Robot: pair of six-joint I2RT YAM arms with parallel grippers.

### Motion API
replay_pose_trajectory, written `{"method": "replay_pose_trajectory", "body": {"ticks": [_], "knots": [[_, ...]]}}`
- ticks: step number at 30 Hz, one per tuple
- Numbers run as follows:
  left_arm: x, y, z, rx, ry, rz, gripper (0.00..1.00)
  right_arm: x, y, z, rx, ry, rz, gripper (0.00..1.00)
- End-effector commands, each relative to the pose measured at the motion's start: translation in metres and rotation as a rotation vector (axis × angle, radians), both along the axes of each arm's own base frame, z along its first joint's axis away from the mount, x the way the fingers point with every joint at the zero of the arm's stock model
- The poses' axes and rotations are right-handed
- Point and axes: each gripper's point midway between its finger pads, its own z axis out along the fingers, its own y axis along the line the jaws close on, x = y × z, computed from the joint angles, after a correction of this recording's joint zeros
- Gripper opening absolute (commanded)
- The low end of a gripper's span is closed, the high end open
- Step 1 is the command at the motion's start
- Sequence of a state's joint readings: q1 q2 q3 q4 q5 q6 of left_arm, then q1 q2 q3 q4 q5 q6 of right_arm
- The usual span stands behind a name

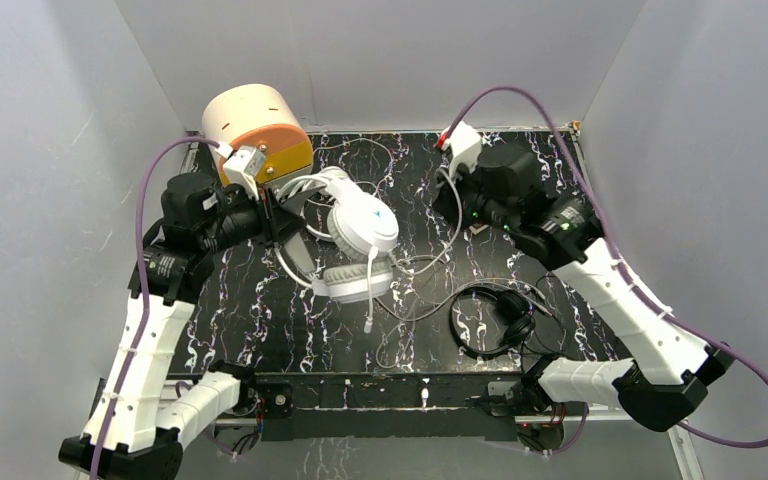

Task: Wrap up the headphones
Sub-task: Wrap the headphones cable around the headphones.

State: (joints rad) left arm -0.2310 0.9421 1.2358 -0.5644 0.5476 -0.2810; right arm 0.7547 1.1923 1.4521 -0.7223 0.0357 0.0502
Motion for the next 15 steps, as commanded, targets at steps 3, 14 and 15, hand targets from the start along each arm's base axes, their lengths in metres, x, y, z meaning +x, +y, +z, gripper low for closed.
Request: {"method": "replay_pose_trajectory", "body": {"ticks": [3, 14, 15], "knots": [[-0.024, 0.003, -0.008, 0.137, -0.208, -0.145, 0.00, 0.044, -0.016, 0.085, -0.051, -0.318, -0.090, 0.00], [-0.085, -0.022, 0.056, -0.051, -0.499, -0.377, 0.00, 0.056, 0.077, 0.029, -0.057, -0.184, 0.298, 0.00], [-0.087, -0.023, 0.061, -0.061, -0.514, -0.387, 0.00, 0.057, 0.081, 0.019, -0.064, -0.159, 0.308, 0.00]]}}
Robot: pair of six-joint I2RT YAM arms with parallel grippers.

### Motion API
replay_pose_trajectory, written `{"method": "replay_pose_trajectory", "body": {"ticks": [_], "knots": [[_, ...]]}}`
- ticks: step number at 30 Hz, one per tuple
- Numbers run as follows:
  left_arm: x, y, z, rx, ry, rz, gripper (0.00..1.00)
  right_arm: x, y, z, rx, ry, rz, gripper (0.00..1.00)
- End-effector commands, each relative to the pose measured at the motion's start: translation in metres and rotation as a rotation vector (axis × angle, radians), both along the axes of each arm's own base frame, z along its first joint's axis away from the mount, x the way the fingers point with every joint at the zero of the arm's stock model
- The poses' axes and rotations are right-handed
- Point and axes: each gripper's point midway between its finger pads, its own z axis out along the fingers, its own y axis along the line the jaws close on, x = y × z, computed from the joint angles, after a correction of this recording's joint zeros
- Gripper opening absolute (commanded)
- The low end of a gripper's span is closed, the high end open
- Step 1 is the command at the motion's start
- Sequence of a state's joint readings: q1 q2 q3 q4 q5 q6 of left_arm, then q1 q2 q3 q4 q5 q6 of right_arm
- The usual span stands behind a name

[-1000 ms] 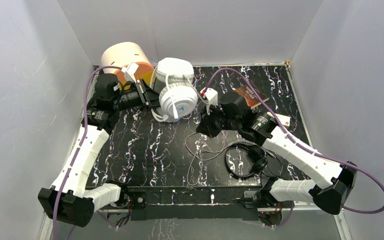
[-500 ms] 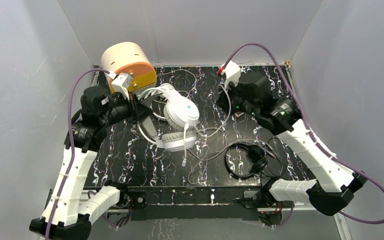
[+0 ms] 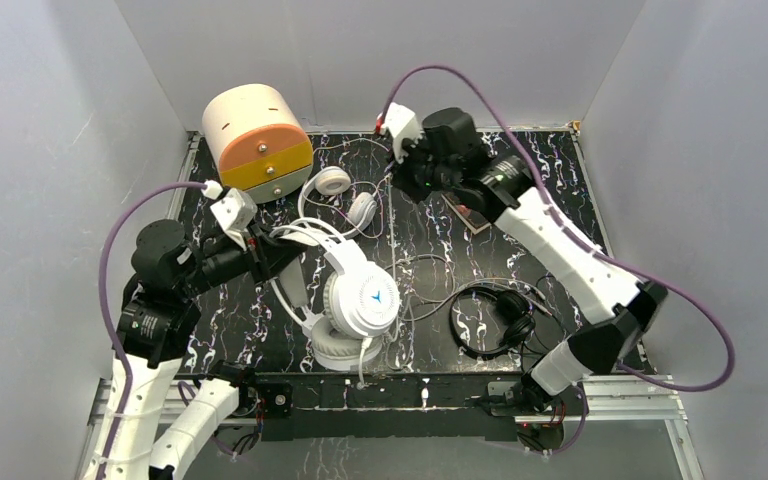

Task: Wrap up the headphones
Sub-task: Wrap the headphones cable around the headphones.

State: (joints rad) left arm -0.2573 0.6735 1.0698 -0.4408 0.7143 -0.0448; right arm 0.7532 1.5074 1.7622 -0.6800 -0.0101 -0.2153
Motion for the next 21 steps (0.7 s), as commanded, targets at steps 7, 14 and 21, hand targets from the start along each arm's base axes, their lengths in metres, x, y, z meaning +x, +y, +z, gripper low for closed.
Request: {"method": "replay_pose_trajectory", "body": {"ticks": [7, 14, 21], "knots": [[-0.023, -0.025, 0.042, -0.118, -0.054, -0.224, 0.00, 0.006, 0.044, -0.018, 0.044, 0.140, 0.118, 0.00], [0.000, -0.034, 0.010, -0.101, 0.070, -0.198, 0.00, 0.032, 0.049, -0.001, -0.002, 0.162, 0.069, 0.00], [0.026, -0.058, -0.045, 0.086, 0.150, -0.117, 0.00, 0.035, 0.031, 0.029, -0.008, 0.053, 0.053, 0.00]]}}
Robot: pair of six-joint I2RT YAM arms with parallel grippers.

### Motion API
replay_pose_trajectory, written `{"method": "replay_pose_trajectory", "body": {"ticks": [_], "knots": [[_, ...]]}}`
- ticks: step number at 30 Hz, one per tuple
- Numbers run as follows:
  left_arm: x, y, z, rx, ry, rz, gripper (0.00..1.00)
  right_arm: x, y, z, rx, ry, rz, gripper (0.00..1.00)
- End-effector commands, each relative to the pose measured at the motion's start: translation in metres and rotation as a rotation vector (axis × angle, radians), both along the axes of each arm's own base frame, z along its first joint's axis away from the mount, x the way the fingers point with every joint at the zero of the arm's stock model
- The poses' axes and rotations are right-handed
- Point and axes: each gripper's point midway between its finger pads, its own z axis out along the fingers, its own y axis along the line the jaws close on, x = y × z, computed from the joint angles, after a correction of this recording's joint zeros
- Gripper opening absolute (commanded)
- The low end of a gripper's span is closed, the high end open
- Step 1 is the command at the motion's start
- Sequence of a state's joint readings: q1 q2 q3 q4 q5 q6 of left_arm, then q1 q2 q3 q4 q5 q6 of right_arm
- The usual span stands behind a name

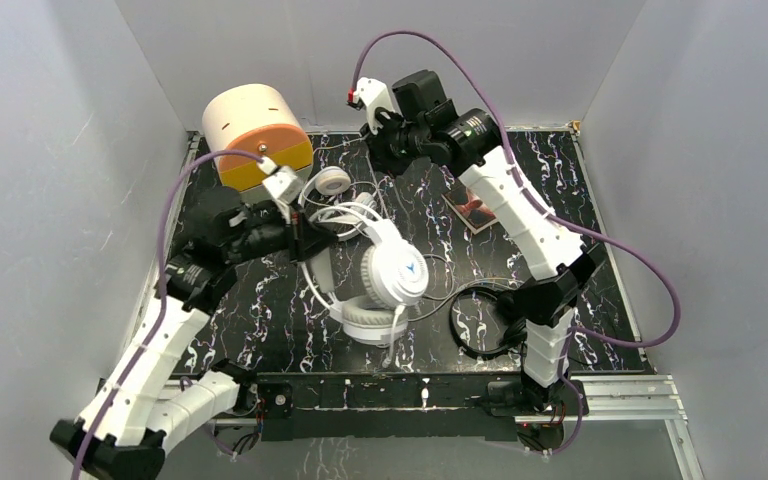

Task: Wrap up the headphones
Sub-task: Wrap the headphones cable around the headphones.

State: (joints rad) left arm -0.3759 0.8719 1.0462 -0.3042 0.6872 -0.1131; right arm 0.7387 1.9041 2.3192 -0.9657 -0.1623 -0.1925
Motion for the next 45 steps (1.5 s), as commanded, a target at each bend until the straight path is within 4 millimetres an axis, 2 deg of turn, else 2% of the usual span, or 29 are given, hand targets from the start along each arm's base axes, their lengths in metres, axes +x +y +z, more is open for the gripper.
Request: {"method": "replay_pose_trajectory", "body": {"ticks": [1, 5, 8, 14, 20, 24, 26, 28, 29, 32, 36, 41, 42, 45], "knots": [[-0.004, -0.019, -0.027, 0.125, 0.016, -0.018, 0.00, 0.005, -0.026, 0.030, 0.003, -0.111, -0.047, 0.00], [0.020, -0.006, -0.066, 0.320, 0.061, 0.137, 0.00, 0.000, -0.038, 0.035, -0.018, -0.132, -0.066, 0.00], [0.043, 0.020, -0.085, 0.449, 0.080, 0.337, 0.00, -0.007, -0.045, 0.036, -0.027, -0.122, -0.071, 0.00], [0.070, 0.071, -0.088, 0.544, 0.083, 0.712, 0.00, -0.030, -0.049, 0.025, -0.073, -0.069, -0.055, 0.00], [0.085, 0.103, -0.085, 0.543, 0.105, 1.003, 0.00, -0.073, -0.029, 0.019, -0.094, 0.002, 0.011, 0.00], [0.093, 0.116, -0.088, 0.530, 0.126, 1.162, 0.00, -0.106, -0.016, 0.007, -0.095, 0.095, 0.048, 0.00], [0.097, 0.118, -0.090, 0.522, 0.135, 1.214, 0.00, -0.122, -0.009, -0.005, -0.084, 0.197, 0.058, 0.00], [0.102, 0.115, -0.088, 0.487, 0.146, 1.248, 0.00, -0.126, -0.003, -0.010, -0.029, 0.313, -0.029, 0.00], [0.104, 0.112, -0.086, 0.459, 0.154, 1.252, 0.00, -0.131, 0.001, -0.011, 0.014, 0.389, -0.071, 0.00], [0.111, 0.099, -0.077, 0.358, 0.187, 1.246, 0.00, -0.153, 0.026, -0.003, 0.181, 0.554, -0.026, 0.00], [0.115, 0.085, -0.061, 0.217, 0.217, 1.233, 0.00, -0.151, 0.039, 0.007, 0.309, 0.574, -0.037, 0.16], [0.115, 0.080, -0.028, 0.022, 0.214, 1.229, 0.00, -0.150, 0.054, 0.011, 0.440, 0.555, 0.021, 0.16], [0.114, 0.078, -0.021, -0.018, 0.219, 1.225, 0.00, -0.150, 0.055, 0.007, 0.455, 0.536, 0.033, 0.17], [0.115, 0.071, -0.002, -0.107, 0.229, 1.203, 0.00, -0.150, 0.054, 0.017, 0.531, 0.416, 0.071, 0.25]]}}
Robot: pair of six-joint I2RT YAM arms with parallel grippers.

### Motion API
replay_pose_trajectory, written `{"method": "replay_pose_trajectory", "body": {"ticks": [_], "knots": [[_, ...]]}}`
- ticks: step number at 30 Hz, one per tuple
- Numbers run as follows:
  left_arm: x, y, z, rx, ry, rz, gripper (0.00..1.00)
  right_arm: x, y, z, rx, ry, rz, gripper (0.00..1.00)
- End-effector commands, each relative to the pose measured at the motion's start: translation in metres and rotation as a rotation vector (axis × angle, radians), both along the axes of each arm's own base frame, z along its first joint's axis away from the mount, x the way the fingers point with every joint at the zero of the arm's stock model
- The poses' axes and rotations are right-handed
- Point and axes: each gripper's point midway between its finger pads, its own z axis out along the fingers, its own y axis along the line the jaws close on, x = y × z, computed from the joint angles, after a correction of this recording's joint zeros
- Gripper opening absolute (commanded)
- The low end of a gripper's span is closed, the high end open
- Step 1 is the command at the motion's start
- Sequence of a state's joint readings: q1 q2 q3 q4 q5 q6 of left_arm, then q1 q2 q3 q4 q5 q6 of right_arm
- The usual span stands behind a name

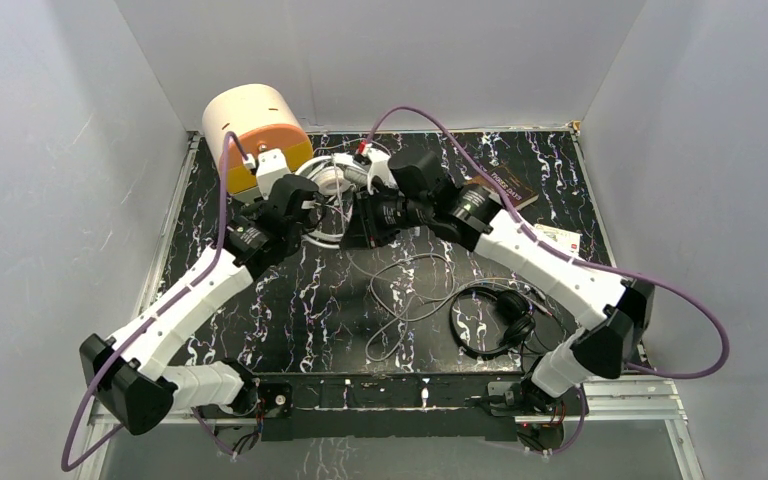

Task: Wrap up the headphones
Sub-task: Wrap the headphones cable around the headphones.

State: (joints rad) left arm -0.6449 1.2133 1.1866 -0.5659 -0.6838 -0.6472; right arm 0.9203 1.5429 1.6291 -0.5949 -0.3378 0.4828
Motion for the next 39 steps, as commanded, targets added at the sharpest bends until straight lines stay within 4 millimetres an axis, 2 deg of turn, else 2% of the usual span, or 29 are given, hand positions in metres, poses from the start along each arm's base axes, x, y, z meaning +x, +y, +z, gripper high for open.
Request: {"method": "replay_pose_trajectory", "body": {"ticks": [1, 5, 7, 10, 11, 13, 15, 18, 22, 24, 26, 28, 32, 36, 39], "knots": [[0.012, -0.017, 0.088, -0.301, -0.243, 0.030, 0.00, 0.000, 0.012, 0.057, 0.257, -0.202, 0.016, 0.29], [0.008, -0.020, 0.110, -0.351, -0.280, 0.005, 0.00, 0.002, -0.009, 0.045, 0.199, -0.281, -0.021, 0.43], [0.006, -0.024, 0.121, -0.373, -0.303, -0.029, 0.00, -0.002, -0.020, 0.039, 0.162, -0.304, -0.012, 0.55], [0.004, -0.030, 0.128, -0.347, -0.275, -0.088, 0.00, -0.034, -0.036, 0.036, 0.115, -0.270, 0.129, 0.80], [0.002, -0.030, 0.133, -0.335, -0.266, -0.099, 0.00, -0.043, -0.048, 0.032, 0.070, -0.242, 0.151, 0.88], [0.000, -0.028, 0.132, -0.315, -0.247, -0.108, 0.00, -0.057, -0.074, 0.020, -0.012, -0.210, 0.151, 0.98], [-0.003, -0.025, 0.135, -0.318, -0.250, -0.106, 0.00, -0.067, -0.100, 0.010, -0.055, -0.216, 0.120, 0.99], [-0.004, -0.025, 0.142, -0.348, -0.252, -0.118, 0.00, -0.074, -0.126, -0.004, -0.068, -0.241, 0.060, 0.99], [-0.006, -0.035, 0.156, -0.390, -0.229, -0.169, 0.00, -0.075, -0.158, -0.055, -0.153, -0.168, -0.099, 0.99], [-0.009, -0.037, 0.162, -0.411, -0.230, -0.185, 0.00, -0.076, -0.165, -0.078, -0.176, -0.153, -0.124, 0.99], [-0.013, -0.036, 0.165, -0.429, -0.232, -0.183, 0.00, -0.067, -0.167, -0.093, -0.179, -0.195, -0.160, 0.99], [-0.017, -0.035, 0.168, -0.450, -0.234, -0.182, 0.00, -0.054, -0.162, -0.098, -0.123, -0.254, -0.195, 0.99], [-0.026, -0.036, 0.177, -0.534, -0.252, -0.183, 0.00, -0.046, -0.122, -0.074, 0.133, -0.444, -0.056, 0.99], [-0.032, -0.041, 0.190, -0.581, -0.260, -0.209, 0.00, -0.044, -0.095, -0.054, 0.351, -0.594, 0.045, 0.99], [-0.034, -0.046, 0.195, -0.606, -0.257, -0.232, 0.00, -0.035, -0.074, -0.058, 0.397, -0.607, 0.078, 0.99]]}}
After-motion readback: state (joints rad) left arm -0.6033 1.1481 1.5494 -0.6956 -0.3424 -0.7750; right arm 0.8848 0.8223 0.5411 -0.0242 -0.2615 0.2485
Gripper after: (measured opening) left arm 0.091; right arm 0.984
